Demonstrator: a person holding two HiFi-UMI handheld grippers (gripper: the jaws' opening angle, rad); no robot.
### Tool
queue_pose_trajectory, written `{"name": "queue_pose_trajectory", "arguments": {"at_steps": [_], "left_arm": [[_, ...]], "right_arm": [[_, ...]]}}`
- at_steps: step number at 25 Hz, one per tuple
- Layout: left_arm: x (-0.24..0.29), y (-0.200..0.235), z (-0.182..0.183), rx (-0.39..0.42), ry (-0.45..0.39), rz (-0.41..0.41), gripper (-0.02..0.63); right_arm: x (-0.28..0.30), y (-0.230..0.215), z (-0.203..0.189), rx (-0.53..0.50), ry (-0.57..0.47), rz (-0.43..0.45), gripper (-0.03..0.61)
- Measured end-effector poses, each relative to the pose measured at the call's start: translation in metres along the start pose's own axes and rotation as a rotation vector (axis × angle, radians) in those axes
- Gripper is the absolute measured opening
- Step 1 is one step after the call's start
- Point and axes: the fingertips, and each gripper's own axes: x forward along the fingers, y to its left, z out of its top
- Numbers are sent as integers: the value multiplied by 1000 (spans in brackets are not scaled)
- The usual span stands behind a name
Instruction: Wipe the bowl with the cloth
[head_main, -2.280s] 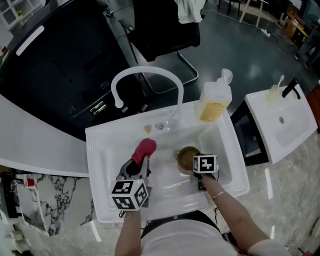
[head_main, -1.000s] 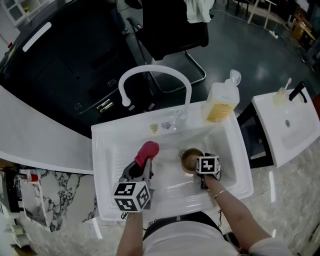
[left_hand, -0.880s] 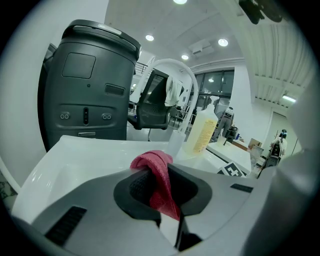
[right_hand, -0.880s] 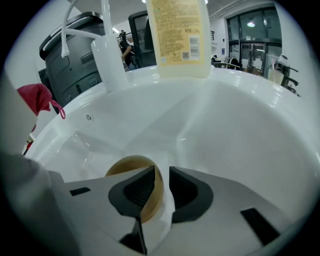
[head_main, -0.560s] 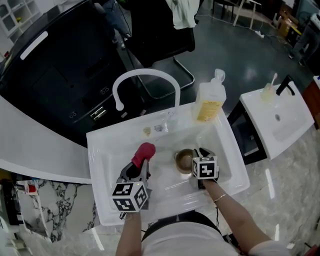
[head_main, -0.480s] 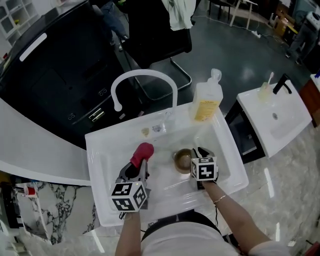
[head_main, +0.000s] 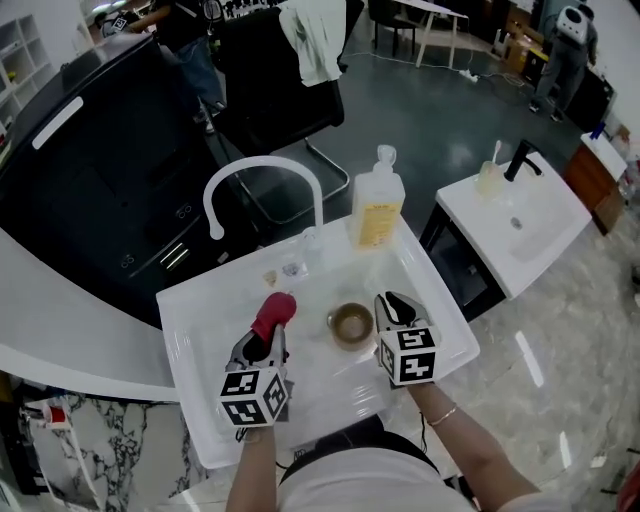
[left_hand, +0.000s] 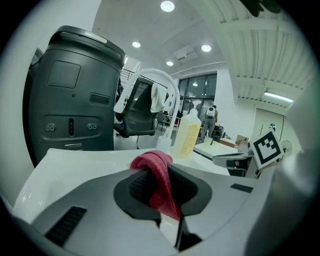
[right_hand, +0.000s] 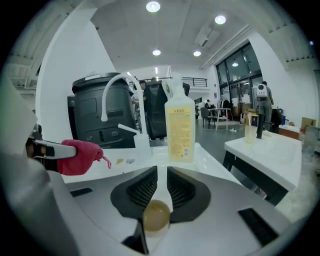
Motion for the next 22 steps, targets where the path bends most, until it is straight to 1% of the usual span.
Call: {"name": "queue_pose_trajectory", "arguments": {"at_steps": [6,11,18,22], "left_arm": [[-10,-12,6,34,-19,-42,60],[-20,-19,9,57,-39,-67,60],[-38,-26,15,89,-70,-84,60],[-47,-28,17,99,-85,-94,60]], "right_arm": [[-42,9,23,10,-69,-5,41],[-71,19,35,-8,-137,-11,18],[-109,37,47,-8,-224,29,6],[-125,47,48,-12,-249,44,6]]}}
